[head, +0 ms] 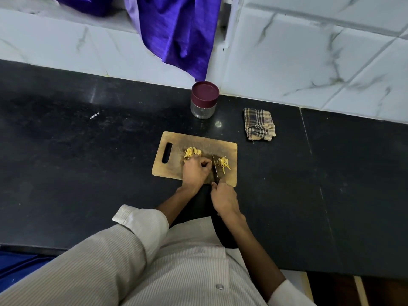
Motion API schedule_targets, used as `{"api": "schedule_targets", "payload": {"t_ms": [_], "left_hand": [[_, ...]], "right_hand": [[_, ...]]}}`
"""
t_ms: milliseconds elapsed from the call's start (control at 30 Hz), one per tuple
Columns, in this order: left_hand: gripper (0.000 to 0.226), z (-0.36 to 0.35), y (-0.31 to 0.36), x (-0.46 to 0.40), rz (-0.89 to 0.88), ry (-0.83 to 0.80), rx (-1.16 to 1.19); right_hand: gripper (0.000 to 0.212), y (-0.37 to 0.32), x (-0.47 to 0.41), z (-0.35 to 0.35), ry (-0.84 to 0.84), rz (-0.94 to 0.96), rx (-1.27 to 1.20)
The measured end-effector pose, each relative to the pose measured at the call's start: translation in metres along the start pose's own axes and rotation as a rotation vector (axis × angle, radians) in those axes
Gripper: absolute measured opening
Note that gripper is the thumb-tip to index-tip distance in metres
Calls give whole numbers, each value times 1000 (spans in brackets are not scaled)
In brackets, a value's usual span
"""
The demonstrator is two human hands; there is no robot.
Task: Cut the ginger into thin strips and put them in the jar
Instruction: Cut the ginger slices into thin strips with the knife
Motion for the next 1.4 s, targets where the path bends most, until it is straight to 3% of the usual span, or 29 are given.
{"api": "schedule_targets", "payload": {"t_ms": [633,1100,1400], "left_hand": [[14,-4,-4,-6,-3,-22,-38],[13,-5,-5,-3,-61,27,-16],[10,-4,-7,-2,-55,39,1]], "right_hand": [[28,0,-9,1,-84,-45,-82],[33,10,2,-7,-111,-68,39],[35,9,-6,2,-4,-87,-3]]}}
Point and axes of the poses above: each hand's wrist, its own x-axis away from the middle knuckle, its own z-axis out of the back of the hand, y = z × x, the point moved 8 cm from there along -x, towards the middle knuckle, and after that the axes turned 8 degrees about z, right-handed, at the moved point
